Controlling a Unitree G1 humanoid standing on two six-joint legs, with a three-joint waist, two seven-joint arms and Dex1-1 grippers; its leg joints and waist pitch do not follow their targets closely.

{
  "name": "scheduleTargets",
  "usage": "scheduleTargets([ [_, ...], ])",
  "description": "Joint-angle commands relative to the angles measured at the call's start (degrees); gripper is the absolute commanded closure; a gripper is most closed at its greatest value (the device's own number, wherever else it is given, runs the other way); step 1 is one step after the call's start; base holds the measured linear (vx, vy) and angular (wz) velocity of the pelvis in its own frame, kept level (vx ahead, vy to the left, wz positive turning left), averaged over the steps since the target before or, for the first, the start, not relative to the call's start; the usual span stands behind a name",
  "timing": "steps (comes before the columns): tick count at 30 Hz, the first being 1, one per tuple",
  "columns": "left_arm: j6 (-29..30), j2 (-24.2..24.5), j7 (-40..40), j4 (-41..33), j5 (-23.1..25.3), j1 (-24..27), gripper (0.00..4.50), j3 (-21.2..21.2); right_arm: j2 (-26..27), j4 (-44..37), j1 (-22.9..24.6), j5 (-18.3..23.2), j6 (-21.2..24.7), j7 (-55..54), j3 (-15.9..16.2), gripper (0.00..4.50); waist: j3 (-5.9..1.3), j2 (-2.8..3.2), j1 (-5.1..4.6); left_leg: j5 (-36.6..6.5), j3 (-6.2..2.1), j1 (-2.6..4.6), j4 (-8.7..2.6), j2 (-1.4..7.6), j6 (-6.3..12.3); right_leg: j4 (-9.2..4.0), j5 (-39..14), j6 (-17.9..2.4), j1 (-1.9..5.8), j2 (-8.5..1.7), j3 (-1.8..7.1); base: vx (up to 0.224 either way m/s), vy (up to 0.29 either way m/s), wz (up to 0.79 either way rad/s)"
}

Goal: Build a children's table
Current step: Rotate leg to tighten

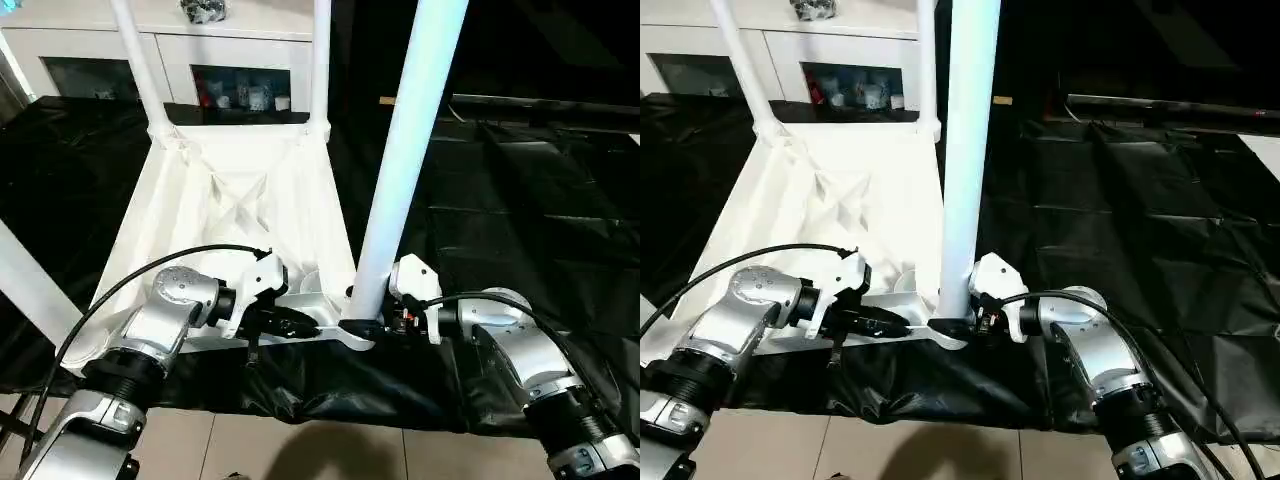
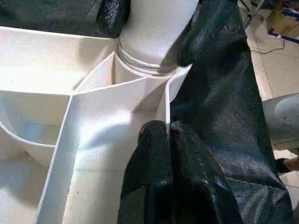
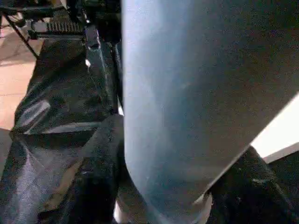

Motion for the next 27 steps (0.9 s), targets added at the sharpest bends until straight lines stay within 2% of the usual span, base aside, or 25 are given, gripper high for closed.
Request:
scheduleTargets([
  [1, -0.9, -0.4, -0.6, 0.0, -0.7, -1.9, 4.50, -0.9, 0.5, 0.7, 1.5, -1.6, 0.5, 2.7, 5.0, 2.33, -3.28, -0.05, 0.03, -13.1, 0.20, 0.22, -3.24, 1.02, 2.20, -3.90, -12.5, -11.5, 2.86, -3.50, 2.12, 0.000, 0.000, 0.00],
  [2, -0.9, -0.4, -0.6, 0.0, -0.7, -1.9, 4.50, -0.9, 0.5, 0.7, 1.5, -1.6, 0.5, 2.7, 5.0, 2.37, -3.28, -0.09, 0.00, -13.0, 0.19, 0.20, -3.26, 1.02, 2.18, -3.87, -12.3, -11.6, 2.89, -3.47, 2.09, 0.000, 0.000, 0.00],
  [3, -0.9, -0.4, -0.6, 0.0, -0.7, -1.8, 4.50, -0.8, 0.6, 0.7, 1.6, -1.6, 0.5, 2.7, 5.0, 2.38, -3.30, 0.15, 0.00, -13.0, 0.16, 0.25, -3.25, 1.05, 2.11, -3.83, -12.1, -11.7, 2.88, -3.48, 2.10, 0.000, 0.000, 0.00],
  [4, -1.2, -0.3, -0.6, 0.2, -0.5, -1.7, 4.50, -0.9, 0.7, 0.4, 2.0, -1.5, 0.6, 2.6, 4.9, 2.40, -3.28, -0.10, -0.08, -13.2, 0.19, 0.19, -3.26, 1.03, 2.07, -3.86, -12.1, -11.7, 2.92, -3.43, 2.06, 0.000, 0.000, 0.00],
  [7, -1.0, -0.7, 1.8, 0.6, 0.0, -1.7, 4.50, -0.3, 0.8, -0.1, 2.9, -1.1, 0.9, 2.6, 4.9, 2.41, -3.26, -0.02, -0.04, -13.5, 0.19, 0.29, -3.26, 1.06, 2.07, -3.90, -12.4, -11.7, 2.85, -3.44, 2.09, 0.000, 0.000, 0.00],
  [12, 1.0, -2.7, 9.2, 0.5, 1.4, -1.8, 4.50, 0.9, 2.6, -0.1, 4.2, 0.1, 1.7, -0.6, 3.2, 2.43, -2.88, -0.06, 0.39, -16.3, 0.12, 0.64, -3.53, 1.11, 1.47, -4.58, -18.0, -10.6, 2.57, -3.66, 2.14, 0.000, 0.000, 0.00],
  [13, 2.1, -4.3, 13.5, 0.0, 1.8, -1.6, 4.50, 1.8, 4.8, 0.9, 4.3, -0.7, 1.6, -5.6, 2.1, 2.44, -2.73, 0.07, 0.46, -18.0, 0.03, 0.89, -3.66, 1.09, 0.71, -4.86, -21.5, -9.6, 2.28, -3.67, 2.17, 0.000, 0.000, 0.00],
  [15, 3.8, -6.8, 19.2, -1.5, 2.9, -0.8, 4.50, 2.2, 8.2, 3.0, 4.2, -2.7, 2.7, -14.0, 0.8, 2.47, -2.65, -0.01, 0.37, -19.2, -0.08, 1.01, -3.71, 0.99, 0.09, -5.08, -23.8, -9.0, 2.15, -3.65, 2.08, 0.000, 0.000, 0.00],
  [16, 4.4, -7.6, 21.1, -2.2, 3.5, -0.4, 4.50, 2.1, 9.4, 3.9, 4.1, -3.7, 2.8, -17.1, 0.6, 2.48, -2.57, -0.14, 0.18, -19.7, -0.21, 0.91, -3.83, 0.90, -0.49, -5.31, -26.2, -8.0, 2.12, -3.70, 1.99, 0.000, 0.000, 0.00],
  [18, 5.6, -8.7, 22.8, -3.4, 3.6, 0.3, 4.50, 2.1, 11.0, 5.0, 3.8, -4.8, 2.8, -20.8, 0.3, 2.51, -2.53, 0.12, -0.18, -21.4, -0.45, 1.16, -3.85, 0.85, -1.02, -5.75, -30.0, -6.4, 1.84, -3.81, 1.86, 0.000, 0.000, 0.00],
  [20, 7.9, -11.2, 25.9, -5.5, 3.8, 1.5, 4.50, 2.1, 14.6, 7.3, 2.6, -6.2, 4.0, -28.5, -0.8, 2.51, -2.48, 0.02, -0.76, -22.2, -0.60, 0.99, -3.84, 0.65, -0.71, -6.19, -32.4, -4.9, 1.70, -3.74, 1.76, 0.000, 0.000, 0.00],
  [21, 8.5, -12.0, 26.9, -6.1, 4.0, 1.9, 4.50, 2.0, 15.7, 8.0, 2.2, -6.5, 4.4, -30.9, -1.2, 2.51, -2.46, 0.04, -0.91, -22.3, -0.58, 1.00, -3.84, 0.71, -0.83, -6.15, -32.2, -5.1, 1.49, -3.72, 1.83, 0.000, 0.000, 0.00],
  [23, 9.5, -14.4, 30.0, -6.9, 4.9, 2.4, 4.50, 1.5, 19.3, 10.2, 0.5, -6.4, 6.0, -37.1, -3.0, 2.52, -2.35, 0.04, -1.49, -23.1, -0.81, 0.75, -3.95, 0.56, -1.15, -6.25, -33.5, -4.7, 1.52, -3.66, 1.60, 0.000, 0.000, 0.00],
  [24, 10.0, -15.5, 31.4, -7.2, 5.2, 2.5, 4.50, 1.1, 21.2, 11.2, -0.4, -6.4, 6.8, -39.9, -3.7, 2.52, -2.45, 0.05, -2.03, -23.9, -0.94, 0.70, -3.94, 0.44, -1.17, -6.41, -33.8, -4.0, 1.47, -3.57, 1.52, 0.000, 0.000, 0.00],
  [27, 10.1, -16.8, 32.4, -7.6, 5.4, 2.6, 4.50, 0.3, 23.2, 12.3, -1.4, -7.6, 5.8, -41.8, -3.2, 2.52, -2.54, 0.04, -2.26, -23.6, -0.83, 0.61, -3.84, 0.30, -0.52, -6.48, -32.9, -3.7, 1.37, -3.51, 1.60, 0.000, 0.000, 0.00],
])
